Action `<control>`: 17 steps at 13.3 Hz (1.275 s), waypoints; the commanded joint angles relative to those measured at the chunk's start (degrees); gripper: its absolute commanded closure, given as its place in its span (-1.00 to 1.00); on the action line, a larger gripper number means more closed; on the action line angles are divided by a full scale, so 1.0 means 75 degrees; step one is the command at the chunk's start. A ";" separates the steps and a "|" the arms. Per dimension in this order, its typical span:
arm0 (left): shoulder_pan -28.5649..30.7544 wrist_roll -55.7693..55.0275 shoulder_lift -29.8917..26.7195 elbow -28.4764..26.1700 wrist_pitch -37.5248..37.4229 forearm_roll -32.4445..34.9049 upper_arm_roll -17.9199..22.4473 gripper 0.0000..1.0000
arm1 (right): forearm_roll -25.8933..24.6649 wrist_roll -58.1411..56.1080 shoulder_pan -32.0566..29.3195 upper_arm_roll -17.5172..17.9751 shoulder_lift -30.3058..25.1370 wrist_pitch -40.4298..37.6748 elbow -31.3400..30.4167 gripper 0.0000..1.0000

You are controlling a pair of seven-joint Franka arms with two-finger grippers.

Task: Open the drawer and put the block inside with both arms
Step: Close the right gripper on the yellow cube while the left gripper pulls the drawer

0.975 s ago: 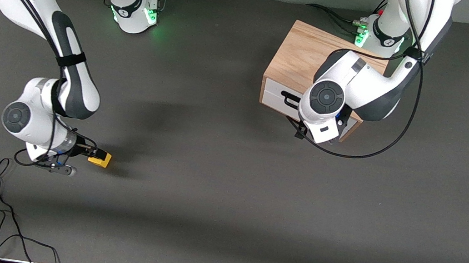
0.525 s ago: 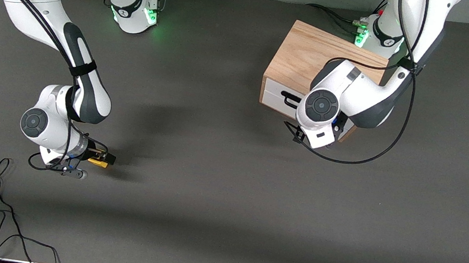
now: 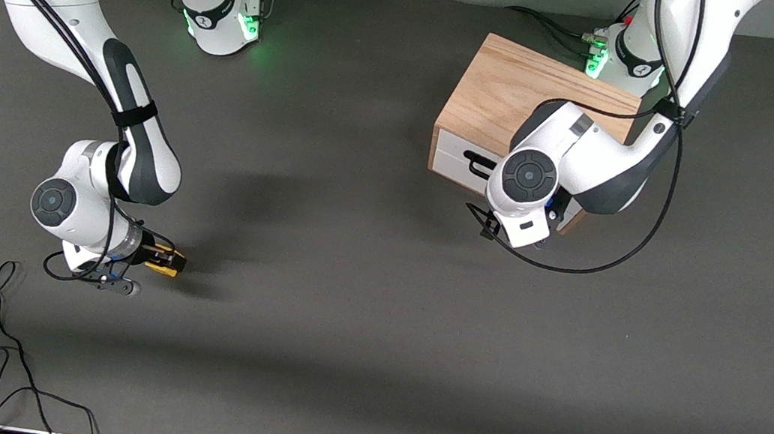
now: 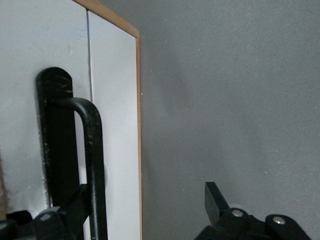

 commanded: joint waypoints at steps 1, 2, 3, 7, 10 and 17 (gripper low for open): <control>-0.0071 -0.0180 0.0180 0.0345 0.0052 0.0224 0.0023 -1.00 | -0.0096 0.0120 0.0003 -0.0023 -0.0004 0.0147 -0.0040 -0.29; -0.0071 -0.0168 0.0273 0.0438 0.0052 0.0271 0.0034 -1.00 | -0.0096 0.0120 0.0003 -0.0023 -0.0016 0.0147 -0.0040 -0.24; -0.0071 -0.0180 0.0367 0.0555 0.0052 0.0341 0.0034 -1.00 | -0.0096 0.0131 0.0003 -0.0023 -0.0028 0.0123 -0.0040 -0.23; -0.0071 -0.0075 0.0742 0.0977 0.0238 0.0411 0.0034 -1.00 | -0.0096 0.0179 0.0038 -0.0023 -0.0121 0.0041 -0.0028 -0.15; -0.0083 -0.0074 0.1069 0.1363 0.0486 0.0775 0.0023 -1.00 | -0.0085 0.0225 0.0038 -0.0023 -0.0274 -0.0529 0.0135 0.01; -0.0095 -0.0063 0.1949 0.2560 0.0555 0.0986 0.0023 -1.00 | -0.0096 0.0225 0.0049 -0.0012 -0.0567 -0.3890 0.2195 0.30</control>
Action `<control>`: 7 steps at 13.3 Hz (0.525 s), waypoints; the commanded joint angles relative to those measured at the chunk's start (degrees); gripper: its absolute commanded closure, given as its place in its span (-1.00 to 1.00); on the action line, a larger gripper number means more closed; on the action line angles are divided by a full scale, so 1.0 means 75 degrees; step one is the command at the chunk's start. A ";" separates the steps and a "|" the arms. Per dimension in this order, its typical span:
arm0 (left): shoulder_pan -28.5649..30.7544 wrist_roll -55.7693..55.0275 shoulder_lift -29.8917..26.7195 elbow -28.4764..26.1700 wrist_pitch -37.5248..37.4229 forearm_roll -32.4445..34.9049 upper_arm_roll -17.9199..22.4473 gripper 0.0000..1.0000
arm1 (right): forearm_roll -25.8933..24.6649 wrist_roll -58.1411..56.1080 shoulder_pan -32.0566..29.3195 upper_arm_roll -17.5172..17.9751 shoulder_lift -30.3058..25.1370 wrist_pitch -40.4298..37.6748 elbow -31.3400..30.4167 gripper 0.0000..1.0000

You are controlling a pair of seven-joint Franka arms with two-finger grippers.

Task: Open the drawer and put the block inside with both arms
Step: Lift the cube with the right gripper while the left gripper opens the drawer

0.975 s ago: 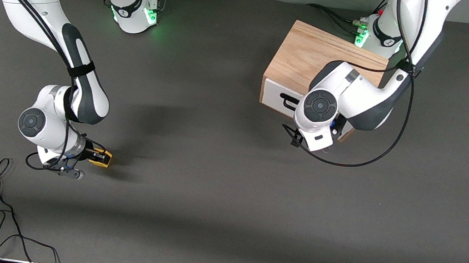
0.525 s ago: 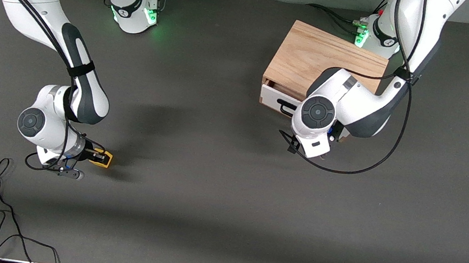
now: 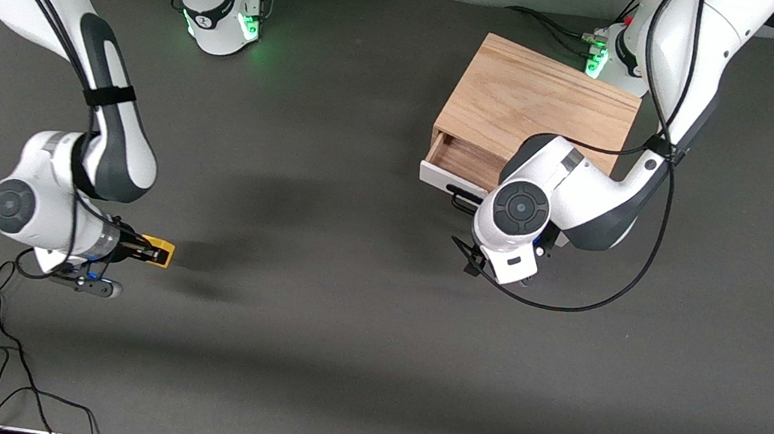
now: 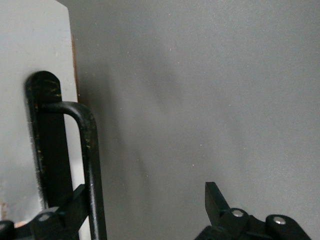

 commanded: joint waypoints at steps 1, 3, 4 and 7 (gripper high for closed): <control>-0.0093 -0.0067 0.0623 0.0711 0.0699 0.0362 0.0072 -1.00 | -0.0108 0.0218 0.0048 -0.0007 -0.0027 -0.1558 0.1178 0.30; -0.0093 -0.0067 0.0681 0.0828 0.1027 0.0385 0.0072 -1.00 | -0.0108 0.0218 0.0048 0.0004 -0.0027 -0.2509 0.1859 0.30; -0.0105 -0.0079 0.0740 0.0863 0.1087 0.0501 0.0072 -1.00 | -0.0120 0.0218 0.0059 0.0028 -0.0027 -0.2850 0.2141 0.30; -0.0152 -0.0067 0.0892 0.1097 0.1146 0.0596 0.0072 -1.00 | -0.0108 0.0241 0.0106 0.0063 -0.0097 -0.3309 0.2587 0.30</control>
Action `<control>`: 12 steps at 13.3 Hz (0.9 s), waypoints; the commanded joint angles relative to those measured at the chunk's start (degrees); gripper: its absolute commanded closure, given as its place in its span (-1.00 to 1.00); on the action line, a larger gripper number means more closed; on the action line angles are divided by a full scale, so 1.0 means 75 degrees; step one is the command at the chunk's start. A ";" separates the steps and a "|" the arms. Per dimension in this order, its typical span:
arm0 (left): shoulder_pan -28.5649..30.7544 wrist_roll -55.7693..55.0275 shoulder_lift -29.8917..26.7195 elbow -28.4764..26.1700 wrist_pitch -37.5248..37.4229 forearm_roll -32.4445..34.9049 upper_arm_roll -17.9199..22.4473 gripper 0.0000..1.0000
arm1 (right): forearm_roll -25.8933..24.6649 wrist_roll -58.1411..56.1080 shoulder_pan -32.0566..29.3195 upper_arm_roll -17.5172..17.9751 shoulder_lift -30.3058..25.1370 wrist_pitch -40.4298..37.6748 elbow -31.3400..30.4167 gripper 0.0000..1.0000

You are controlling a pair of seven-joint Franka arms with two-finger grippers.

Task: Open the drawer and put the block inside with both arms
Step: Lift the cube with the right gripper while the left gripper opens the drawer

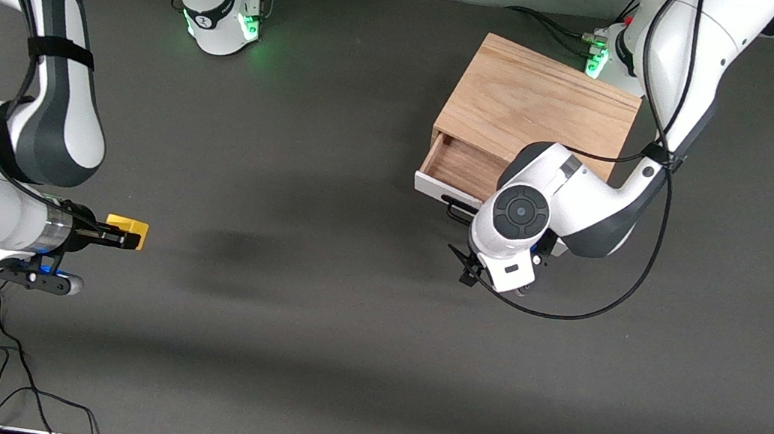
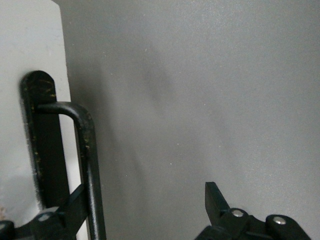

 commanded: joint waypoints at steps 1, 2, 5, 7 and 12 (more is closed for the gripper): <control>-0.0161 -0.0067 0.0689 0.0860 0.0922 0.0418 0.0078 -1.00 | -0.0096 0.0236 0.0113 0.0025 -0.0010 -0.0441 0.0501 0.30; -0.0173 -0.0079 0.0689 0.0860 0.1074 0.0535 0.0078 -1.00 | -0.0096 0.0236 0.0136 0.0025 -0.0022 -0.0570 0.0641 0.30; -0.0173 -0.0079 0.0689 0.1000 0.1216 0.0606 0.0078 -1.00 | -0.0084 0.0236 0.0254 0.0048 -0.0046 -0.1249 0.1355 0.30; -0.0173 -0.0079 0.0701 0.1094 0.1321 0.0711 0.0078 -1.00 | -0.0026 0.0248 0.0265 0.0060 -0.0116 -0.1437 0.1486 0.30; -0.0150 0.0061 0.0456 0.1550 0.0868 0.0899 0.0078 -1.00 | -0.0026 0.1462 0.0838 0.0329 -0.0198 -0.1825 0.2199 0.30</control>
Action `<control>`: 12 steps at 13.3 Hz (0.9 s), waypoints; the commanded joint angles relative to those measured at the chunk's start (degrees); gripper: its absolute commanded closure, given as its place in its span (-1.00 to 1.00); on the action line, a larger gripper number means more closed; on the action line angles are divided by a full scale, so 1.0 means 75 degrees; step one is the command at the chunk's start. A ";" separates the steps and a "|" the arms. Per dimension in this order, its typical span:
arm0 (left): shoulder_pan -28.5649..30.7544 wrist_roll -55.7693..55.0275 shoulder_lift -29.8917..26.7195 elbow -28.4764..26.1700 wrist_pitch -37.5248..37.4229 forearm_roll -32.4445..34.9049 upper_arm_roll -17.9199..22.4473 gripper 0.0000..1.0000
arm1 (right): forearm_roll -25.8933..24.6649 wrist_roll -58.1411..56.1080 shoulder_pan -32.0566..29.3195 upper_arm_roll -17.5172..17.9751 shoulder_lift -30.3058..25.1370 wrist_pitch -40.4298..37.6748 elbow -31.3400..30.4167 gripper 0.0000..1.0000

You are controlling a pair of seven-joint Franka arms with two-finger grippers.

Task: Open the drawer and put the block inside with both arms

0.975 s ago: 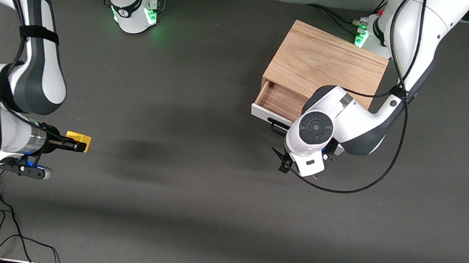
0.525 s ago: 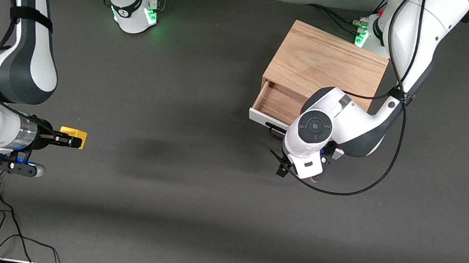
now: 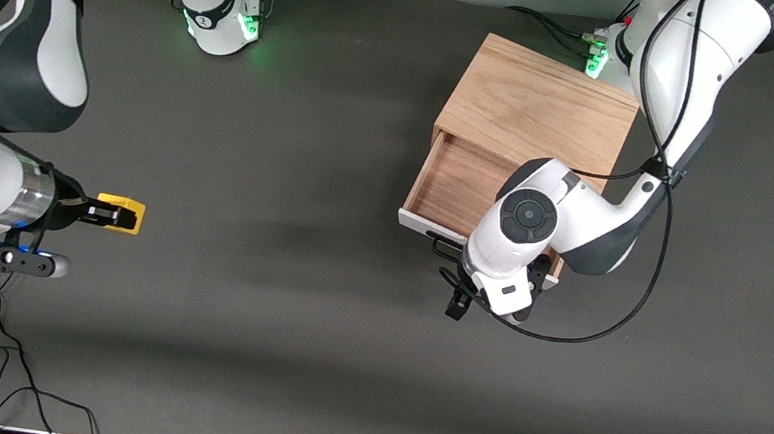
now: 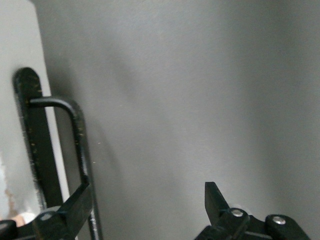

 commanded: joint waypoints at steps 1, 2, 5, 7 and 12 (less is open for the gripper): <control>-0.0146 0.0249 -0.0136 0.0903 -0.0983 0.0225 0.0021 -1.00 | -0.0030 0.1292 0.0472 0.0179 0.0000 -0.0227 0.0516 0.30; -0.0146 0.0646 -0.0160 0.1429 -0.1638 0.0167 -0.0002 -1.00 | -0.0030 0.1796 0.0496 0.0377 0.0070 -0.0192 0.0634 0.30; 0.0099 0.2377 -0.0533 0.2312 -0.3362 -0.0102 -0.0085 -1.00 | -0.0030 0.2759 0.0508 0.1255 0.0223 0.0111 0.0764 0.30; 0.0636 0.3702 -0.1130 0.2267 -0.4172 -0.0416 -0.0085 -1.00 | -0.0053 0.3333 0.0601 0.1818 0.0363 0.0509 0.0764 0.29; 0.2475 0.7592 -0.2302 0.2092 -0.5967 -0.1286 -0.0050 -1.00 | -0.0112 0.5032 0.2088 0.2032 0.0913 0.2499 0.0764 0.29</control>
